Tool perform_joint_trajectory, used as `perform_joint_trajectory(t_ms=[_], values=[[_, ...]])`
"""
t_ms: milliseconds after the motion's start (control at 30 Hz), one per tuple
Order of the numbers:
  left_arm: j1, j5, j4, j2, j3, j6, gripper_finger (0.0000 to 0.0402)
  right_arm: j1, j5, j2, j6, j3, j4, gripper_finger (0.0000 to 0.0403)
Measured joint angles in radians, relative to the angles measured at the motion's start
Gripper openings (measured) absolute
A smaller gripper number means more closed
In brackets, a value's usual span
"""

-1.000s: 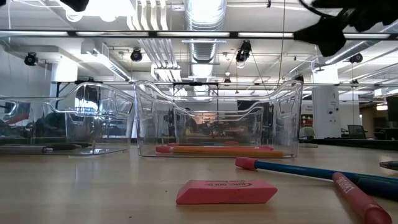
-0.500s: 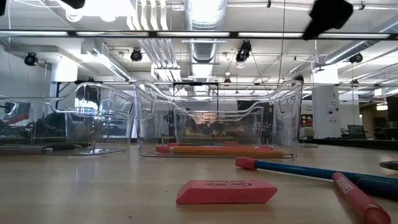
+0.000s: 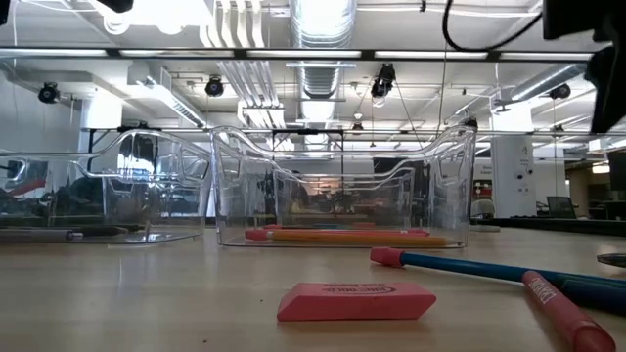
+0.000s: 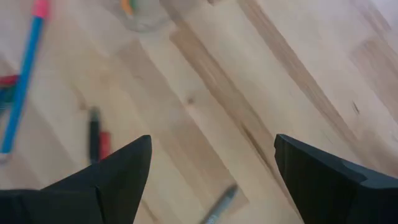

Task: Sort crayons/erasers/pens/pencils in bins
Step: Put the top gray crayon into the top left transparent bin

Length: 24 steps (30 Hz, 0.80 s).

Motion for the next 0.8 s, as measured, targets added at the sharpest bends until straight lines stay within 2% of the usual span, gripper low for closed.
perform_joint_trajectory(t_ms=[200, 400, 800], values=[[0.000, -0.002, 0.001, 0.000, 0.000, 0.000, 0.0145, 0.016, -0.012, -0.032, 0.114, -0.109, 0.009, 0.0325], [0.000, -0.002, 0.000, 0.000, 0.000, -0.001, 0.0145, 0.016, -0.056, -0.031, 0.145, -0.174, 0.070, 0.0325], [0.000, -0.002, -0.001, 0.000, 0.000, 0.000, 0.0145, 0.016, -0.078, -0.031, 0.165, -0.179, 0.098, 0.0325]])
